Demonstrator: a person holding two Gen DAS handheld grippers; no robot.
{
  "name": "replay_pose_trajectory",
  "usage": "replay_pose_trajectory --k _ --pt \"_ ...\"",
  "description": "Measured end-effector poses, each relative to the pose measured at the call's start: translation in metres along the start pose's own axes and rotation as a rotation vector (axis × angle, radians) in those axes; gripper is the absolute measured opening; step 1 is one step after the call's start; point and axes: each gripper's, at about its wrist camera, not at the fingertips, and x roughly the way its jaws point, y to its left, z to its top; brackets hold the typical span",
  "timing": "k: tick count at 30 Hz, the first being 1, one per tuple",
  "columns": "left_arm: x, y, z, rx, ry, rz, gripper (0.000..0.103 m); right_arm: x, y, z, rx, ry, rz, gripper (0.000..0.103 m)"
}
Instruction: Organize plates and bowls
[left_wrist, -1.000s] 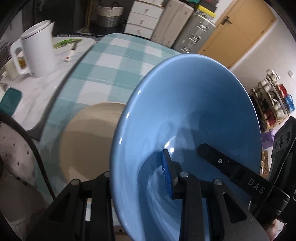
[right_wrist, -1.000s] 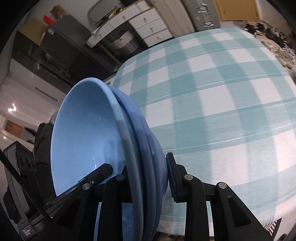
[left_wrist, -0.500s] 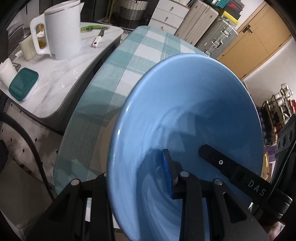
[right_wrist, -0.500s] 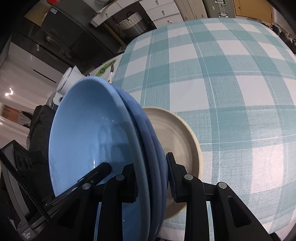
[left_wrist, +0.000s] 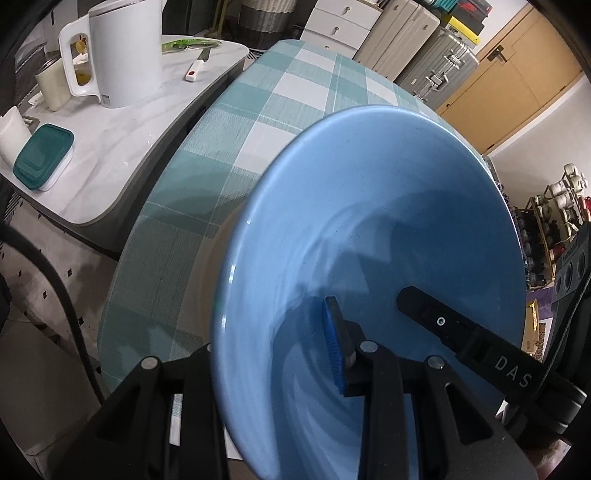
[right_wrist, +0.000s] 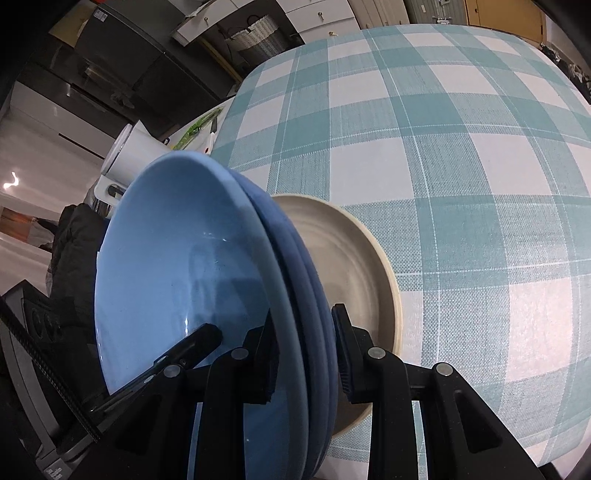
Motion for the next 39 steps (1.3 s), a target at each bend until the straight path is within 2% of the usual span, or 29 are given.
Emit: replay_pose_trajectory --k 13,19,21,23,26,29,35,39 --pt "0.008 0.004 -0.005 -0.008 0.004 0.004 0.03 0.012 -0.003 -0.001 0.007 0.001 -0.006 0.026" --pt "0.007 0.006 -0.005 -0.008 0.007 0.024 0.036 0.006 -0.003 -0.002 0.0 -0.02 -0.006 0.028" --pt "0.003 0.007 -0.005 -0.002 -0.01 0.042 0.041 0.001 -0.002 -0.003 -0.01 -0.035 -0.015 0.032" --pt "-0.003 0.009 -0.005 -0.006 -0.033 0.048 0.053 -0.003 0.001 -0.003 -0.03 -0.052 -0.027 0.037" --pt "-0.016 0.013 -0.004 -0.024 -0.085 0.041 0.053 -0.013 0.004 -0.004 -0.072 -0.097 -0.058 0.049" --pt "-0.029 0.013 -0.005 -0.019 -0.14 0.058 0.057 -0.022 0.003 -0.005 -0.098 -0.119 -0.058 0.05" --pt "-0.043 0.004 -0.008 0.024 -0.209 0.127 0.057 -0.041 -0.012 -0.009 -0.1 -0.155 -0.041 0.051" --pt "-0.058 -0.006 -0.017 0.062 -0.269 0.177 0.058 -0.062 -0.011 -0.018 -0.182 -0.223 -0.032 0.059"
